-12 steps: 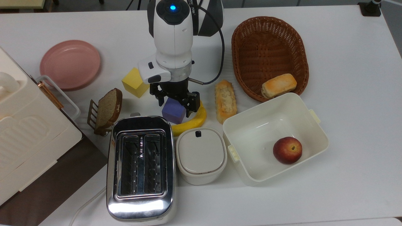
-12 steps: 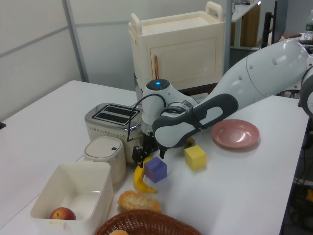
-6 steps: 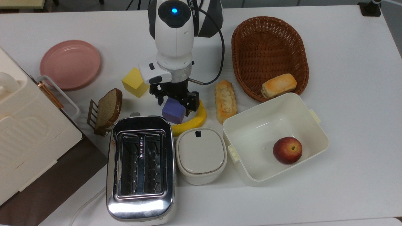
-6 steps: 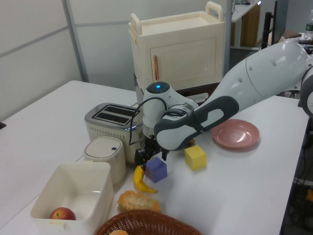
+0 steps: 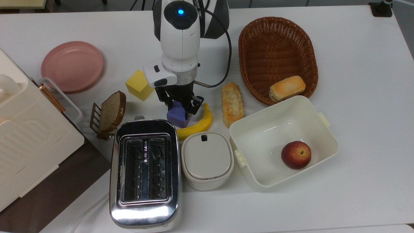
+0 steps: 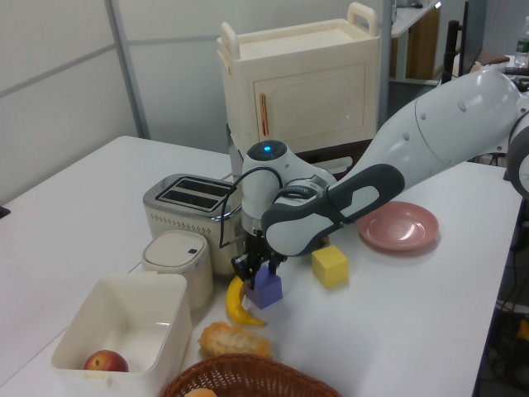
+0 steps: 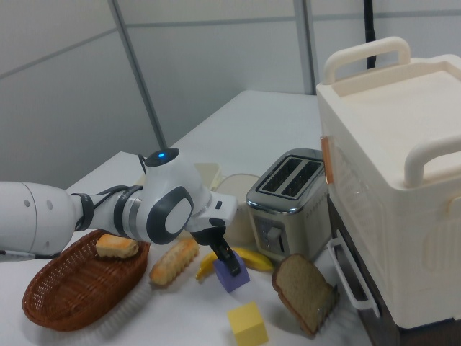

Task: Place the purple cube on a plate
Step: 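Lift the purple cube and carry it over the pink plate, then lower the purple cube onto the pink plate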

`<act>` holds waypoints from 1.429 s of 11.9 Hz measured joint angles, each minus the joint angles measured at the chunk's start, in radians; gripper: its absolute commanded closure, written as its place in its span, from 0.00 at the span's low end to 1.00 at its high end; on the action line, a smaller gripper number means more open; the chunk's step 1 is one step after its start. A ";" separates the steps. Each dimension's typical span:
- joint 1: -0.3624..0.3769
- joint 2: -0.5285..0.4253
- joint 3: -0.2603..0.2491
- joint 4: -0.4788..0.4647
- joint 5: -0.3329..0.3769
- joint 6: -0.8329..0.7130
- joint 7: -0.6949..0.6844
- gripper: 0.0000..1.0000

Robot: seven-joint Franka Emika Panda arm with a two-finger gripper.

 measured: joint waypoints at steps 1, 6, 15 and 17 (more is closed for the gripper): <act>0.000 0.000 0.000 0.000 0.000 0.000 0.000 1.00; -0.024 -0.093 0.000 0.004 -0.001 -0.085 0.000 1.00; -0.275 -0.356 -0.058 -0.009 -0.004 -0.414 -0.226 1.00; -0.324 -0.323 -0.103 -0.021 -0.004 -0.360 -0.272 1.00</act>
